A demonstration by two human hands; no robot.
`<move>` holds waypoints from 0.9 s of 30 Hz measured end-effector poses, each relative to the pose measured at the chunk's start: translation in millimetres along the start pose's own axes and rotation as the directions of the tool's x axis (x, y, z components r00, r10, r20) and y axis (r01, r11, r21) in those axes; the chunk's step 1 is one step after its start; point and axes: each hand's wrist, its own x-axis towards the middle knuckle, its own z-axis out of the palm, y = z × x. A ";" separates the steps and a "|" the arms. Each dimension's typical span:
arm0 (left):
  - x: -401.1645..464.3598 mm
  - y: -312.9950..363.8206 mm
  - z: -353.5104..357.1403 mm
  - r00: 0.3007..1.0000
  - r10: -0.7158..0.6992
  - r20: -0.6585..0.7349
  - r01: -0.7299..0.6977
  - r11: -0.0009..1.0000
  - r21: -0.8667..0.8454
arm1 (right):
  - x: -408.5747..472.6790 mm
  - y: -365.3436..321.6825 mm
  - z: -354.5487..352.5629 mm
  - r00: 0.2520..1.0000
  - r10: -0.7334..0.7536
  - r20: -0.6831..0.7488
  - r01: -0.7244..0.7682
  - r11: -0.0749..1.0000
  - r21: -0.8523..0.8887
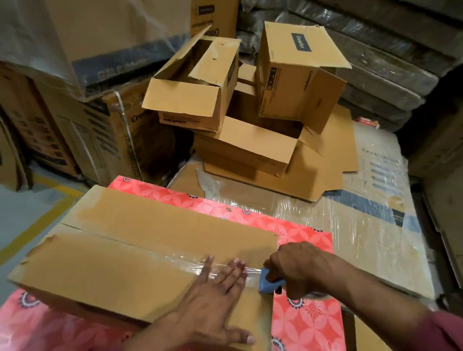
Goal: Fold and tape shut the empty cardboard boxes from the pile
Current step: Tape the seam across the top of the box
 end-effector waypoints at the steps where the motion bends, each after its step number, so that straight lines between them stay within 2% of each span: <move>1: 9.5 13.1 -2.3 0.999 0.028 0.017 -0.028 0.999 -0.025 | -1.0 -1.2 -0.8 1.000 0.013 -0.002 -0.013 1.000 0.010; 5: 32.5 33.7 16.8 0.999 0.025 -0.028 -0.028 0.996 -0.080 | -11.6 1.4 6.1 0.998 0.065 -0.022 -0.064 0.997 0.053; 7: 31.6 30.9 24.0 0.999 0.018 -0.031 -0.020 0.998 -0.065 | -16.7 4.6 9.8 0.996 0.087 -0.011 -0.085 0.988 0.128; 10: 28.2 34.6 21.2 1.000 0.006 -0.025 -0.007 0.999 -0.041 | -23.9 11.2 8.8 0.998 0.057 0.019 -0.060 0.978 0.202; 17: 23.9 41.9 13.3 0.999 -0.044 -0.017 0.043 0.998 -0.039 | -53.1 27.2 22.9 0.996 0.071 0.053 -0.077 0.991 0.113; 22: 26.5 40.7 15.8 0.999 -0.032 -0.009 0.032 0.999 0.024 | -71.2 33.1 44.1 0.983 0.168 0.071 -0.179 0.967 0.182; 25: 26.7 40.6 15.6 1.000 -0.026 0.002 0.026 0.998 0.057 | -62.0 28.6 52.1 0.983 0.181 -0.012 -0.175 0.967 0.185; 27: 28.2 38.8 16.7 1.000 -0.019 -0.011 0.020 0.997 0.069 | -50.5 27.9 57.8 0.984 0.175 -0.018 -0.168 0.968 0.184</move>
